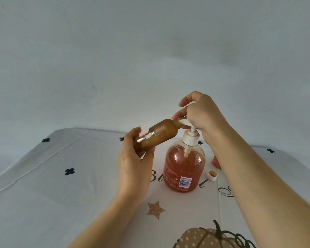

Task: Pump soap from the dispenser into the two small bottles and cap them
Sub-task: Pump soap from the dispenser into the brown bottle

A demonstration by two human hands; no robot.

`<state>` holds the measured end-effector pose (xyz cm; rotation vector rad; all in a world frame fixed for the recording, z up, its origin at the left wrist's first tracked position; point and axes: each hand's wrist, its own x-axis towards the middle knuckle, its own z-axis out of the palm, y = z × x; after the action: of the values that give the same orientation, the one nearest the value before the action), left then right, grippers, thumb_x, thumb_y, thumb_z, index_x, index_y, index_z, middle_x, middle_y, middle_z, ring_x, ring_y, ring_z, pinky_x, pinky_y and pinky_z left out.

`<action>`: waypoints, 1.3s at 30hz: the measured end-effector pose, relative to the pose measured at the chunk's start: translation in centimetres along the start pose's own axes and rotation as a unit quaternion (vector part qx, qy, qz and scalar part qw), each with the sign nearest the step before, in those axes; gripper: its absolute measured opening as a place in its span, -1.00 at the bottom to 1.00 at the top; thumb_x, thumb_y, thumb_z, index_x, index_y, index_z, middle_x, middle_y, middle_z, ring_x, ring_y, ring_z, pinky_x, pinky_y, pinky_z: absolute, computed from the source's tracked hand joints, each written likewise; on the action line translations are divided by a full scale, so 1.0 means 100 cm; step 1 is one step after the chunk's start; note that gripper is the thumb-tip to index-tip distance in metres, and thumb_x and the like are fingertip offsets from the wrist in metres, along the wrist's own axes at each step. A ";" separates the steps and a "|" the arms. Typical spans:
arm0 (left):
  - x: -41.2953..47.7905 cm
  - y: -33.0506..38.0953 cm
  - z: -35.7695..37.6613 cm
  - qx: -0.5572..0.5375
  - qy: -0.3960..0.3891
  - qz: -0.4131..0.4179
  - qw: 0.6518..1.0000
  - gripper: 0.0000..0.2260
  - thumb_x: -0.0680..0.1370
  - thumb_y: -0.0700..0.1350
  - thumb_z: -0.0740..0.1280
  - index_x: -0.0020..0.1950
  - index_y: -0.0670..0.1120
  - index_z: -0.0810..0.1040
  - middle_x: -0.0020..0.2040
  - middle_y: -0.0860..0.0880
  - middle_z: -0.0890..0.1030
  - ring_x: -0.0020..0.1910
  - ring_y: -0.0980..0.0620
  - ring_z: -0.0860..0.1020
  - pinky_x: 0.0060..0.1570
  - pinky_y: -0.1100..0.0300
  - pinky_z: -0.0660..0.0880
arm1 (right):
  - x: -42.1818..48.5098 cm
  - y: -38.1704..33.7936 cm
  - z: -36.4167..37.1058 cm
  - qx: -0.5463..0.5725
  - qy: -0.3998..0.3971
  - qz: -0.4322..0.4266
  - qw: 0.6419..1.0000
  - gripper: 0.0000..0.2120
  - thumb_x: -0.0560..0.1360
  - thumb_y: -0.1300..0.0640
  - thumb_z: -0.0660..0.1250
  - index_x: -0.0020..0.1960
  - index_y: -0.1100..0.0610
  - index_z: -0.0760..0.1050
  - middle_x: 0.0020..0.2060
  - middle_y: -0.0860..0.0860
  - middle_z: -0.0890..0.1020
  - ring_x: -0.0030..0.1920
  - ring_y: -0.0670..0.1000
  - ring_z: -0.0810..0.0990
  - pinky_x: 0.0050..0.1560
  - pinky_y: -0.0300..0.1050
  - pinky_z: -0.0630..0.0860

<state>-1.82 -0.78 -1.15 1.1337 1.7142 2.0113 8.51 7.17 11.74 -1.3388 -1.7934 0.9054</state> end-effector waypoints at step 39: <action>-0.003 -0.005 -0.004 0.078 -0.079 0.034 0.993 -0.50 0.39 -0.44 0.25 -0.07 0.19 0.30 -0.17 0.13 0.47 -0.23 0.19 0.46 -0.40 0.37 0.39 | 0.004 0.010 0.001 -0.014 -0.027 0.023 0.999 -0.58 0.50 0.46 -0.02 -0.16 0.07 0.49 -0.10 0.11 0.71 -0.04 0.04 0.65 0.12 0.18 0.62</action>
<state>-2.01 -1.11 -1.74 1.3799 1.7980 1.7974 8.86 7.75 10.86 -1.3909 -1.8288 0.9534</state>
